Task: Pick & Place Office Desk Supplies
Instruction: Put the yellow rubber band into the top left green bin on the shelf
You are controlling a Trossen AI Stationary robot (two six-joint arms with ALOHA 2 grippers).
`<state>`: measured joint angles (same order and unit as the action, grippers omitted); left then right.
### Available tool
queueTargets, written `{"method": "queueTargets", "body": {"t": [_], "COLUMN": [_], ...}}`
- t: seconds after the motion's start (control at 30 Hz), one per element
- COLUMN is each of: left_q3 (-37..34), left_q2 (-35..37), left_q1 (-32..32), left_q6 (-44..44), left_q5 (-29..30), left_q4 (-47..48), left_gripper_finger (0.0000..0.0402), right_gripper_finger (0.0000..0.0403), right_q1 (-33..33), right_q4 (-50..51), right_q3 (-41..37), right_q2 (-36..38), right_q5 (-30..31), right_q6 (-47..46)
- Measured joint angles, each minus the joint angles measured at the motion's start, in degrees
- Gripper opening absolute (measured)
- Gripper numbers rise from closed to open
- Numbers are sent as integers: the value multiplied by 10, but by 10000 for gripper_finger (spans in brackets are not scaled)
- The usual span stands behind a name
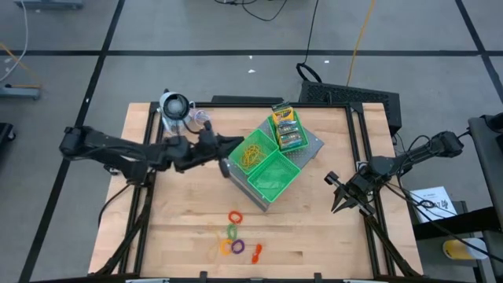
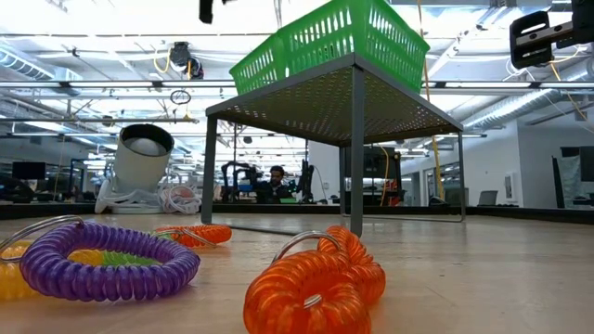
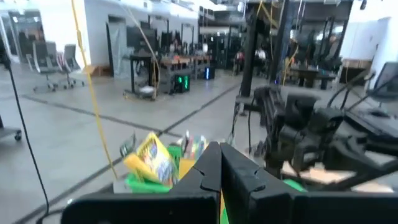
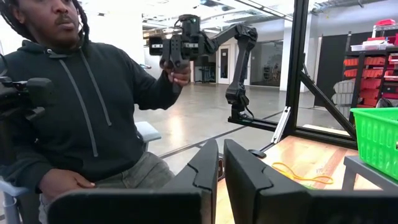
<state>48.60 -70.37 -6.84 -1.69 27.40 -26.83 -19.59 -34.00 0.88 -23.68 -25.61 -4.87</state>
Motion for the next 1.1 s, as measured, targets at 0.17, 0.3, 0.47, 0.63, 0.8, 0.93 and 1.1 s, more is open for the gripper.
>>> {"method": "queueTargets", "body": {"t": [0.17, 0.3, 0.47, 0.63, 0.8, 0.93, 1.1], "left_q3": [0, 0, 0, 0, 0, 0, 0], "left_q2": [-35, -56, -77, -93, -99, -97, -98], "left_q1": [12, 12, 12, 11, 11, 10, 10], "left_q6": [-12, -33, -65, -81, -92, -96, -96], "left_q5": [-9, -8, -7, -7, -6, -6, -35], "left_q4": [11, 36, 60, 79, 89, 86, 88], "left_gripper_finger": [1, 1, 3, 3, 20, 31, 34], "right_gripper_finger": [20, 20, 20, 20, 20, 20, 20], "right_q1": [0, 0, 0, 0, 0, 0, 0], "right_q4": [0, 0, 0, 0, 0, 0, 0], "right_q3": [0, 0, 0, 0, 0, 0, 0], "right_q2": [0, 0, 0, 0, 0, 0, 0], "right_q5": [0, 0, 0, 0, 0, 0, 0], "right_q6": [0, 0, 0, 0, 0, 0, 0]}}
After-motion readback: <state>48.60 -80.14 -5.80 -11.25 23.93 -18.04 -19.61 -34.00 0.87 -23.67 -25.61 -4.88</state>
